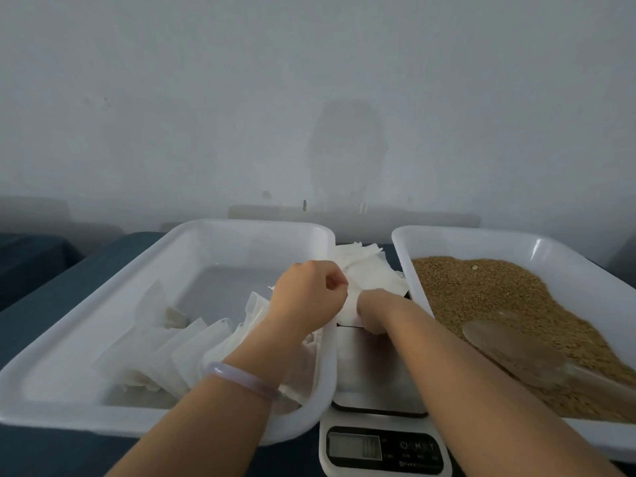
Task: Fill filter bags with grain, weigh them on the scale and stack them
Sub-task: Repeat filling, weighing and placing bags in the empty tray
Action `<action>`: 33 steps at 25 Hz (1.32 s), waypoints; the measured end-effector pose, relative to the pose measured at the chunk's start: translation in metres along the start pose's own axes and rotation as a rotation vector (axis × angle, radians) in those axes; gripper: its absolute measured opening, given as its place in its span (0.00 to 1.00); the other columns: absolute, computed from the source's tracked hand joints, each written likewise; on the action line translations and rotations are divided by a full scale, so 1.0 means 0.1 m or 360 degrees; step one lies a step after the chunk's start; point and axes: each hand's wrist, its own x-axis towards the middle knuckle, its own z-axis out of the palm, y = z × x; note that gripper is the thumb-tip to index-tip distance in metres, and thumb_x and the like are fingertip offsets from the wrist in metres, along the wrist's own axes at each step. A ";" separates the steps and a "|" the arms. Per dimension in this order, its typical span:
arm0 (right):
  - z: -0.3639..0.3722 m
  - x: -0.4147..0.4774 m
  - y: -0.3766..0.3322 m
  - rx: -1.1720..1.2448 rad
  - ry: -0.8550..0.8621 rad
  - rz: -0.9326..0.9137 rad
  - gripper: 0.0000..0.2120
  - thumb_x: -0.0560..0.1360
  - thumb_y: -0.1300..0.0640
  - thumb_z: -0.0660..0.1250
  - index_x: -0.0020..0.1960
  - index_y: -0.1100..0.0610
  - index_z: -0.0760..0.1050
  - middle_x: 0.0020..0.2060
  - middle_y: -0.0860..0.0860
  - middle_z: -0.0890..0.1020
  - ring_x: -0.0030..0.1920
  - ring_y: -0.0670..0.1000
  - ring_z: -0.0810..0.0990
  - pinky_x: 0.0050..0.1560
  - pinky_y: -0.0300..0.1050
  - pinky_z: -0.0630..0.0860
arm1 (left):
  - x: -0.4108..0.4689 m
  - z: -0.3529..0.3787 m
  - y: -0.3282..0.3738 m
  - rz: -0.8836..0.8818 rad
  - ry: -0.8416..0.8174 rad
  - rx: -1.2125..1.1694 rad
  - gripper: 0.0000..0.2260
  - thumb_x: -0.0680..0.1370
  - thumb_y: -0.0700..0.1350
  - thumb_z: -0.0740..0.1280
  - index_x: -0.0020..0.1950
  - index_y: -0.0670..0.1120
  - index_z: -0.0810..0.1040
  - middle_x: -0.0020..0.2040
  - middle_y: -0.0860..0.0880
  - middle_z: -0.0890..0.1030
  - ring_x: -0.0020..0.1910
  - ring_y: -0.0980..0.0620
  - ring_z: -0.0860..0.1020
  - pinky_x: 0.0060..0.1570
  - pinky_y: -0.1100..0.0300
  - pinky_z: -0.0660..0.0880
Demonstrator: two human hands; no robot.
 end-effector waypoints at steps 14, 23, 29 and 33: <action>-0.16 -0.96 0.47 0.2526 0.0292 -0.0408 0.10 0.67 0.63 0.74 0.48 0.61 0.80 0.44 0.57 0.84 0.44 0.52 0.84 0.44 0.46 0.81 | -0.03 0.01 0.08 0.0555 -0.0295 -0.0408 0.27 0.70 0.58 0.71 0.67 0.56 0.71 0.66 0.57 0.72 0.65 0.62 0.68 0.63 0.65 0.66; -0.11 -0.97 0.52 0.2821 0.0124 -0.0700 0.24 0.67 0.49 0.70 0.53 0.68 0.79 0.49 0.64 0.82 0.47 0.58 0.82 0.48 0.47 0.78 | -0.08 -0.04 0.11 0.0546 -0.0387 -0.0715 0.16 0.67 0.47 0.77 0.51 0.62 0.80 0.51 0.64 0.81 0.52 0.61 0.79 0.49 0.66 0.76; -0.05 -0.94 0.55 0.2684 0.0239 -0.0777 0.20 0.63 0.59 0.76 0.53 0.61 0.77 0.43 0.55 0.84 0.41 0.51 0.83 0.38 0.41 0.78 | -0.04 0.01 0.14 0.0128 -0.0150 -0.0782 0.08 0.76 0.38 0.67 0.40 0.47 0.82 0.38 0.49 0.83 0.39 0.53 0.79 0.47 0.56 0.77; -0.02 -0.89 0.54 0.2693 0.0459 -0.0732 0.17 0.67 0.70 0.72 0.55 0.62 0.77 0.45 0.56 0.84 0.44 0.54 0.84 0.38 0.44 0.80 | 0.00 -0.03 0.15 -0.0201 0.0023 -0.1010 0.11 0.78 0.41 0.66 0.37 0.40 0.74 0.31 0.47 0.76 0.28 0.52 0.79 0.33 0.60 0.80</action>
